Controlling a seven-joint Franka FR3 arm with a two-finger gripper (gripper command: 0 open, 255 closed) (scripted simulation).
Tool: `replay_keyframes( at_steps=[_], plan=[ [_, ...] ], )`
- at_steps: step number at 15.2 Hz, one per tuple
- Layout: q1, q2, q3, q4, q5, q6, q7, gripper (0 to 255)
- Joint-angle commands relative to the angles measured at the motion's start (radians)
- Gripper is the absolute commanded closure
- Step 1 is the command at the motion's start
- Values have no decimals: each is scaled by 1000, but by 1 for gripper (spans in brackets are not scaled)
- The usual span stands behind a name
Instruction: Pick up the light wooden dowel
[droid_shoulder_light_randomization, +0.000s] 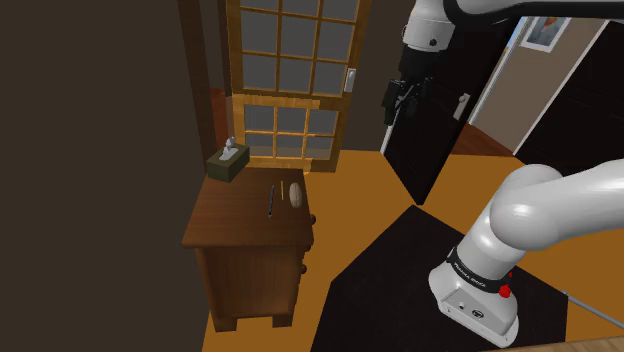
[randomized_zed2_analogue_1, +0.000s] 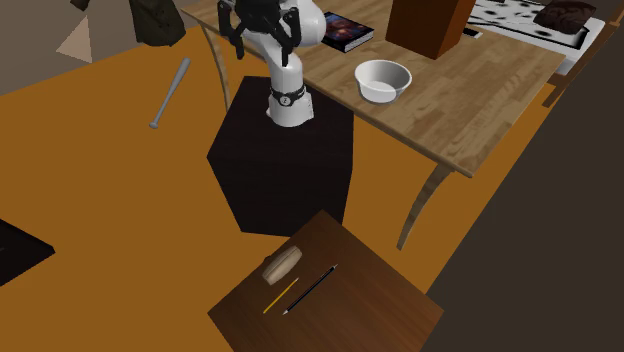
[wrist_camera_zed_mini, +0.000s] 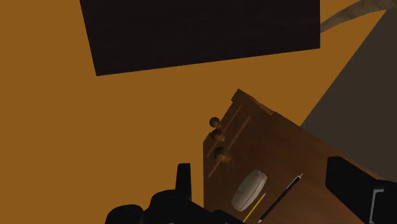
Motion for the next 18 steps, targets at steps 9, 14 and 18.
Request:
replay_keyframes(
  at_steps=[9, 14, 18],
  plan=[
    [-18, 218, 36, -73, 49, 284, 106, 0],
    [-30, 396, 56, -70, 71, 457, 167, 0],
    [-38, 553, 69, -41, 82, 585, 214, 0]
  ],
)
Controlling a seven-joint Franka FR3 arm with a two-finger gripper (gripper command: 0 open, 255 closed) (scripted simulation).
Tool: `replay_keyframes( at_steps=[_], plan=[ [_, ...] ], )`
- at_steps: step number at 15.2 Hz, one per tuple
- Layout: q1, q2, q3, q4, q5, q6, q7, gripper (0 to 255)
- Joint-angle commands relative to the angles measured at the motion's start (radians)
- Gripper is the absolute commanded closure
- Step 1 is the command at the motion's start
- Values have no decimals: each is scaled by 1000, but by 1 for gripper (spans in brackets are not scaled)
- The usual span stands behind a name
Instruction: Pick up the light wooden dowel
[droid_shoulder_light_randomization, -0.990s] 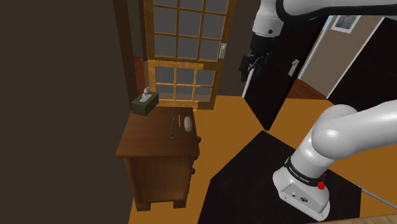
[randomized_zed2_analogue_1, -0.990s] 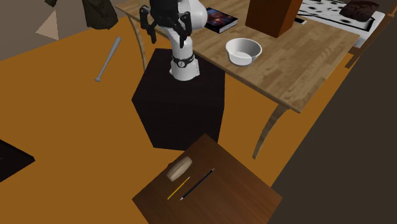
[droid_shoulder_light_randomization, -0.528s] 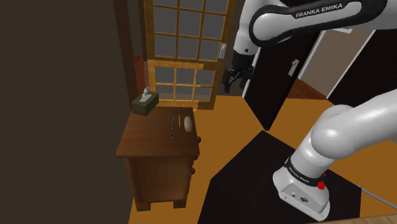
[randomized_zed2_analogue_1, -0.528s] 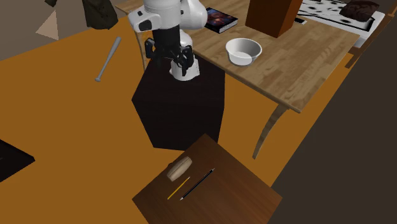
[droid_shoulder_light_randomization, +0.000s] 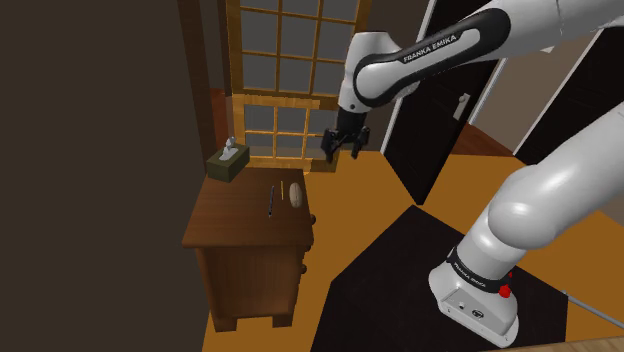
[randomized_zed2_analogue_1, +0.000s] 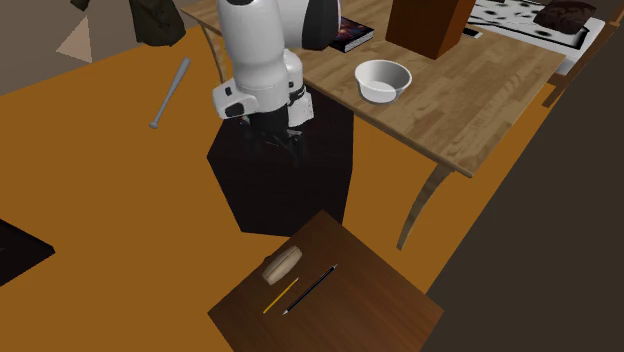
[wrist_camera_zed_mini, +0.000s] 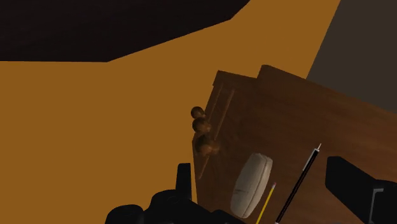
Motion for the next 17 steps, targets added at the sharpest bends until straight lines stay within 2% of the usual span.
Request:
replay_keyframes(
  at_steps=[1, 9, 17],
  plan=[
    [-6, 90, 4, 24, 3, 67, 21, 0],
    [-11, 421, 7, 158, 6, 264, 109, 0],
    [-1, 748, -8, 373, 20, 379, 176, 0]
  ],
)
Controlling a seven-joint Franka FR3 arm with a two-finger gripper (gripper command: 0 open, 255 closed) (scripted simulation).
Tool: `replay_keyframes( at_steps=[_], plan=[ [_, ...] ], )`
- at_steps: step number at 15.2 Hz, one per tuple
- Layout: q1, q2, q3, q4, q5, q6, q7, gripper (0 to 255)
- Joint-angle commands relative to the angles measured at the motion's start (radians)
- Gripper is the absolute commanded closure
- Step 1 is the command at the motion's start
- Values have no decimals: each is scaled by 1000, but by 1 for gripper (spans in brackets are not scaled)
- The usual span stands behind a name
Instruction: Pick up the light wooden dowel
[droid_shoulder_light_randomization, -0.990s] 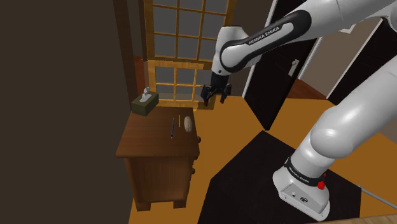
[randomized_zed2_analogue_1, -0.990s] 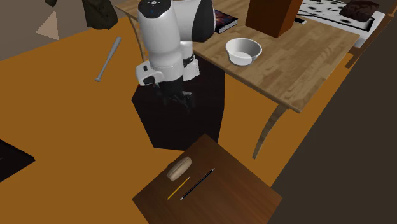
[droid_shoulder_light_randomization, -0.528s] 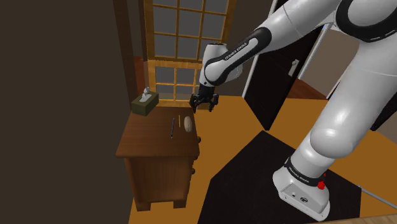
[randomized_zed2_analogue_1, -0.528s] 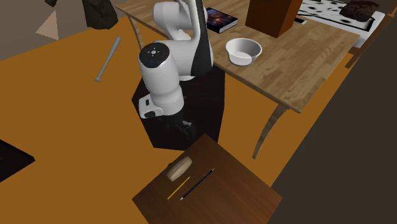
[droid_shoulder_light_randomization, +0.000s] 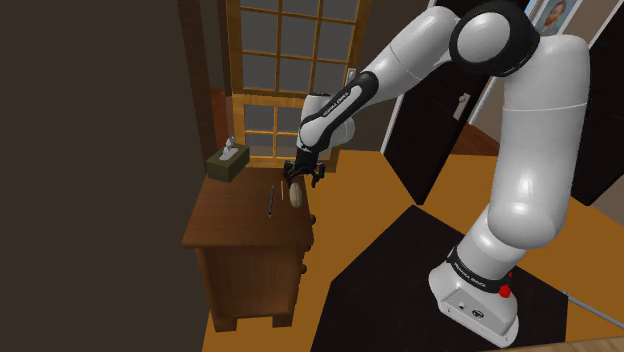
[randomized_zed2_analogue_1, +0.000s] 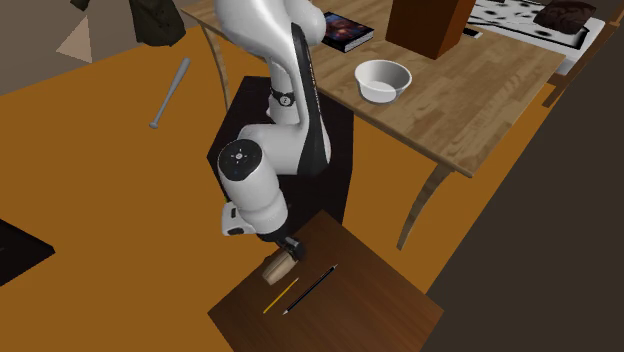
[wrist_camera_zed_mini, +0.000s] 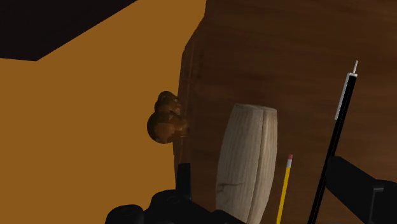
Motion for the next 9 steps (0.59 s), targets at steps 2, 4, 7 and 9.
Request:
replay_keyframes(
  at_steps=[2, 4, 7, 9],
  plan=[
    [3, 98, -5, 78, 8, 22, 17, 0],
    [4, 122, -6, 83, 8, 41, 16, 0],
    [6, 159, -8, 92, 6, 69, 13, 0],
    [7, 184, -9, 99, 5, 86, 12, 0]
  ],
)
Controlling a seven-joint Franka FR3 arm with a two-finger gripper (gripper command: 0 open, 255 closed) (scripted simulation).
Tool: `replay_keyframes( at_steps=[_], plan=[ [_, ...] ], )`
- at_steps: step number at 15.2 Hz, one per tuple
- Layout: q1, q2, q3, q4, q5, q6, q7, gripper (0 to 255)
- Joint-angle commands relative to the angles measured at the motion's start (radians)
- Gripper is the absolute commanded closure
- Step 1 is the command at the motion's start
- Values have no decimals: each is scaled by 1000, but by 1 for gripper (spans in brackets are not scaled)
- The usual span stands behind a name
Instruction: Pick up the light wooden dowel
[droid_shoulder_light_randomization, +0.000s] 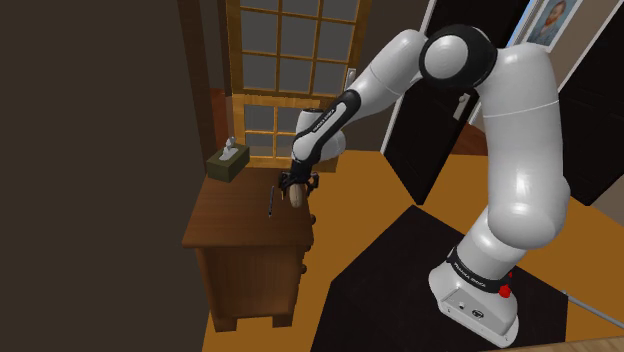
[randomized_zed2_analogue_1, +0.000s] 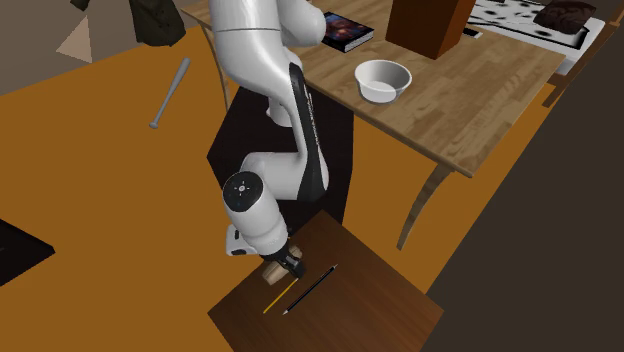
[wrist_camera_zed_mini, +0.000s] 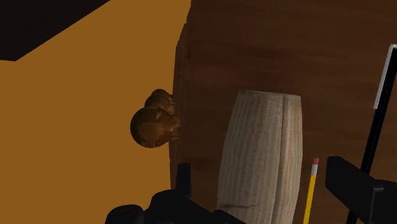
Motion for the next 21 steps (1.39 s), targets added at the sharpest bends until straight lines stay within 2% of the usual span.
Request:
replay_keyframes(
  at_steps=[1, 2, 3, 12, 21],
  plan=[
    [1, 20, -1, 2, 0, 18, -1, 0],
    [1, 20, -1, 3, 0, 18, -1, 0],
    [1, 19, -1, 2, 0, 18, -2, 255],
    [1, 20, -1, 3, 0, 18, -1, 255],
    [-4, -89, 4, -22, 4, -66, 6, 255]
  ],
)
